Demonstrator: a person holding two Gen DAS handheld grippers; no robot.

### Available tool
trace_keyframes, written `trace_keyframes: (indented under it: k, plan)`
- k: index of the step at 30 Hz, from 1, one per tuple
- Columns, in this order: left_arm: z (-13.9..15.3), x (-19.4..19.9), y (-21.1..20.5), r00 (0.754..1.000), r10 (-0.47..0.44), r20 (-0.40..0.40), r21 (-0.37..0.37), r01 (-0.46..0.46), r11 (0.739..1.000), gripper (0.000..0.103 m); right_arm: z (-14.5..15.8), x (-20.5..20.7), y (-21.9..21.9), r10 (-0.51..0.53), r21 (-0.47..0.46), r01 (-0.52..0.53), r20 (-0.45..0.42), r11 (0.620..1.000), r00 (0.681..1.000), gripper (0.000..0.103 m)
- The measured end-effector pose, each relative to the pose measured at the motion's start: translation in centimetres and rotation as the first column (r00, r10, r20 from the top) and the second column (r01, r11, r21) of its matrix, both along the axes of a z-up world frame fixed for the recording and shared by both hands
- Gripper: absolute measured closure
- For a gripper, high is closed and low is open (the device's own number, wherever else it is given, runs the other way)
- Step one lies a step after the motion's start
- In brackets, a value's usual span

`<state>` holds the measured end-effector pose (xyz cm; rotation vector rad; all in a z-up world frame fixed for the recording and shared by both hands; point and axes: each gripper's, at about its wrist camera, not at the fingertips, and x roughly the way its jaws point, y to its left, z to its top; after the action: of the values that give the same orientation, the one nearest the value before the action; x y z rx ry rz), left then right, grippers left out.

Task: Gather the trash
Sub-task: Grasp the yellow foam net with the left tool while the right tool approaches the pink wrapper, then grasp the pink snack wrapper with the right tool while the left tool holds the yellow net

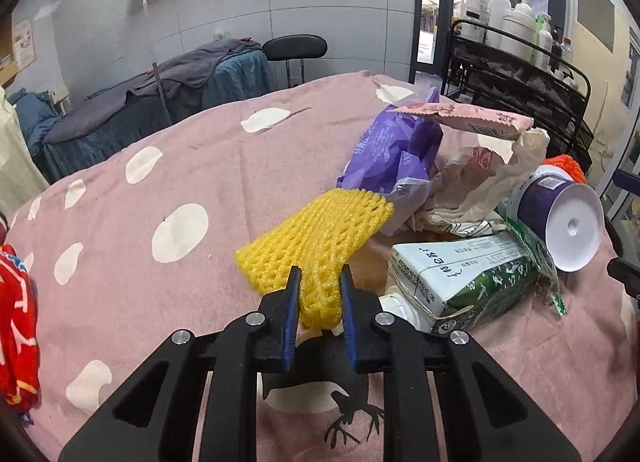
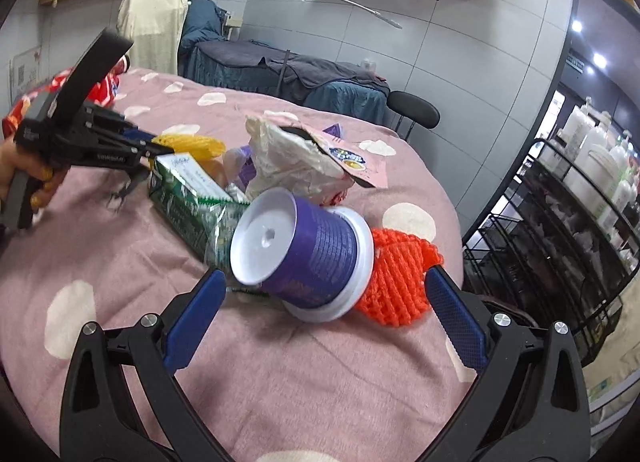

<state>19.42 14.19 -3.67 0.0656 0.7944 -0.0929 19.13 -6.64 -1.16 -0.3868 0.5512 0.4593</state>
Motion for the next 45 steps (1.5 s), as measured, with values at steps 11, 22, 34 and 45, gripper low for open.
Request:
trace_keyframes:
  k: [11,22,34,45]
  plan:
    - [1.4,-0.9,1.1,0.992,0.105,0.072,-0.084,-0.099,0.992,0.085,3.5,4.1,4.0,0.046,0.094,-0.044,-0.013,0.995,0.999,0.005]
    - [1.9,-1.6,0.9,0.990,0.106,0.096,-0.095,-0.097,0.991,0.085,2.9,8.8,15.0,-0.105,-0.260,0.113,0.046,0.959,0.993,0.013]
    - [2.4,-2.5,0.6,0.989,0.094,0.116,-0.088,-0.084,0.993,0.085,3.7,10.8,13.0,-0.172,-0.221,0.172,0.017,0.960,0.985,0.090]
    - [4.9,-4.7,-1.5,0.979,0.081,0.188,-0.110,-0.060,0.992,0.085,8.6,8.4,2.9,-0.149,0.155,0.156,-0.051,0.976,0.987,0.096]
